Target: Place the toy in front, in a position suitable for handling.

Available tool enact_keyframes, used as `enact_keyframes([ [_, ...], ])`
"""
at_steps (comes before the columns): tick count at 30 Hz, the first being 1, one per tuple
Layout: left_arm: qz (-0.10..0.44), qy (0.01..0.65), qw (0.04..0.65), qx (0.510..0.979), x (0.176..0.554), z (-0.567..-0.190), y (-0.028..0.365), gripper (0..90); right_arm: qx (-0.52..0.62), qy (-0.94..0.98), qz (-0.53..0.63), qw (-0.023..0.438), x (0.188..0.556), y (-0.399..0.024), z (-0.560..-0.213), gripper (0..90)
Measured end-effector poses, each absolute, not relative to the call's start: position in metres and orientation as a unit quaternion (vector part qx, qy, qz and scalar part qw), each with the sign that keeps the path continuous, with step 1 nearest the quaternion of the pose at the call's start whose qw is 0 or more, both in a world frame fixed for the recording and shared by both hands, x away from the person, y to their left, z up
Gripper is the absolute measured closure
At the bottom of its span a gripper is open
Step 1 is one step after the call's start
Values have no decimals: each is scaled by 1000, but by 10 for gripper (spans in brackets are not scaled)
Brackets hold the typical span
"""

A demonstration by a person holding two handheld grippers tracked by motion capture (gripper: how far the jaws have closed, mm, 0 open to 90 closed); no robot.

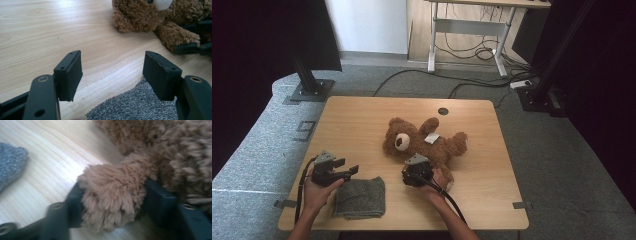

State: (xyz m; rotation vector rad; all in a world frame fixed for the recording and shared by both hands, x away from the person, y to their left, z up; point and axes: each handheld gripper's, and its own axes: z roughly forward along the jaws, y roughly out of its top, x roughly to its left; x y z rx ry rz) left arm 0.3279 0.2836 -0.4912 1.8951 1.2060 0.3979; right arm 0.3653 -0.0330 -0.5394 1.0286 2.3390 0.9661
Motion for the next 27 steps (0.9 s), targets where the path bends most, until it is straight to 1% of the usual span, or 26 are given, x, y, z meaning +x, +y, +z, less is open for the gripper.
enact_keyframes([
  [3,158,481,417,755,328,-492,284,315,373,835,358,191,368,-38,-539,568],
  [6,158,481,416,755,328,-492,284,316,372,832,375,169,371,-46,-538,633],
  [13,159,483,415,755,328,-492,287,316,339,841,391,157,364,-54,-538,661],
  [20,159,484,414,754,326,-493,290,317,327,841,410,135,350,-66,-539,660],
  [27,155,480,412,759,324,-494,290,318,325,837,420,130,345,-68,-540,658],
])
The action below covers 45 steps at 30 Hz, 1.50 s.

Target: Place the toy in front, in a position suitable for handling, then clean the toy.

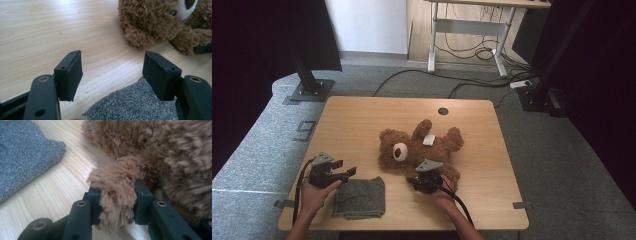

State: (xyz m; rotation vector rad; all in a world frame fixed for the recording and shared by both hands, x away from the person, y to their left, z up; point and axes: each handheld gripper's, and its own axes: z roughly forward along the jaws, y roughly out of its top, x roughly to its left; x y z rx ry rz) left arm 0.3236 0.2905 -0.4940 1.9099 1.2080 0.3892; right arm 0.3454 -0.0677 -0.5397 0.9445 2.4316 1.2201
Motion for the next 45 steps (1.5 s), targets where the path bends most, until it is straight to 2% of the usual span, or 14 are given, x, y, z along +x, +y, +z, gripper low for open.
enact_keyframes([
  [13,150,477,411,762,319,-494,293,318,321,837,424,129,344,-66,-542,634],
  [37,107,419,409,804,305,-497,282,296,322,836,427,127,344,-68,-544,608],
  [45,82,402,375,831,306,-510,260,217,323,835,427,126,344,-69,-544,605],
])
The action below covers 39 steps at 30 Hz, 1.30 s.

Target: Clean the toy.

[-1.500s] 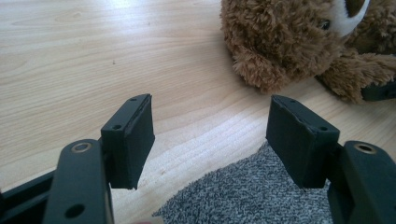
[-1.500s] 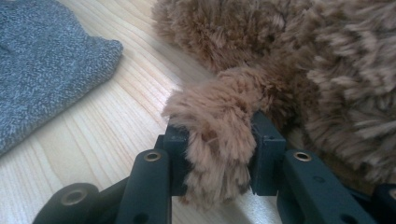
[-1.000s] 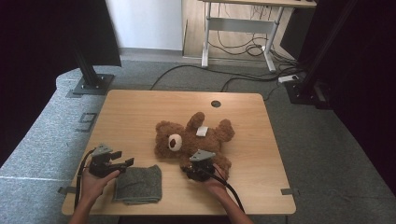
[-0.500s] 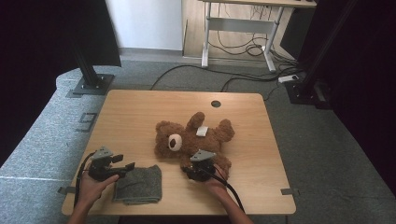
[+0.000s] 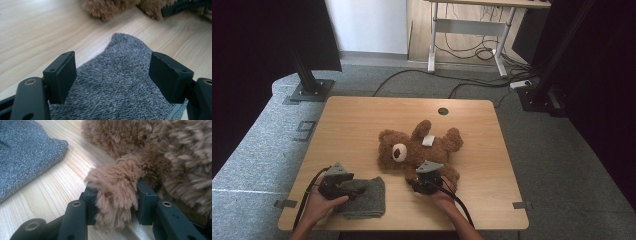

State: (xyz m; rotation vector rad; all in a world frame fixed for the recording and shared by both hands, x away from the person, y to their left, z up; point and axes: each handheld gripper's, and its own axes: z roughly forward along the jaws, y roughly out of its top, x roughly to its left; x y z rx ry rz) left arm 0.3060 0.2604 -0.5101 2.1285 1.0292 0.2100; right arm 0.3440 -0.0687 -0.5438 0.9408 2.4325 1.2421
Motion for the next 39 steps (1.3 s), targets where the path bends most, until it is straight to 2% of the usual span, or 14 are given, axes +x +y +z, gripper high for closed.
enact_keyframes([
  [14,95,415,317,847,313,-528,256,145,324,834,428,126,344,-69,-544,598],
  [23,102,409,295,858,312,-533,251,171,325,834,428,126,344,-69,-545,594],
  [29,103,401,297,860,311,-531,251,317,326,833,428,126,343,-69,-546,593],
  [33,95,399,309,858,312,-530,253,521,327,833,429,126,343,-69,-546,593],
  [34,93,400,311,857,312,-530,254,521,327,833,429,126,343,-69,-546,593],
  [39,73,410,324,849,315,-530,258,669,326,833,430,126,343,-69,-546,593],
])
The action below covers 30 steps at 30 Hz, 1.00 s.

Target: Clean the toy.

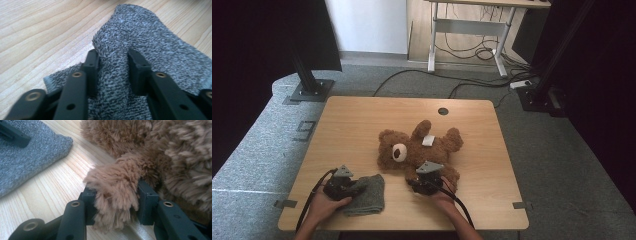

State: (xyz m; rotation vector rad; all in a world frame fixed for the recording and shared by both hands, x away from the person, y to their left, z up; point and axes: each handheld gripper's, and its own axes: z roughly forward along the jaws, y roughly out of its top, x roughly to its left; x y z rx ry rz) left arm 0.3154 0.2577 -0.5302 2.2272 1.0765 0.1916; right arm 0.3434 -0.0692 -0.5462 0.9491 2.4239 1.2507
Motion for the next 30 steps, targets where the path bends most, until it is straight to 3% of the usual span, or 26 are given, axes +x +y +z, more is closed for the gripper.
enact_keyframes([
  [8,35,418,343,841,320,-529,264,733,325,833,429,128,343,-69,-546,593],
  [15,-9,417,425,803,323,-519,277,747,326,832,430,126,343,-68,-547,609],
  [30,18,405,492,771,329,-492,277,753,327,831,433,121,344,-69,-548,633],
])
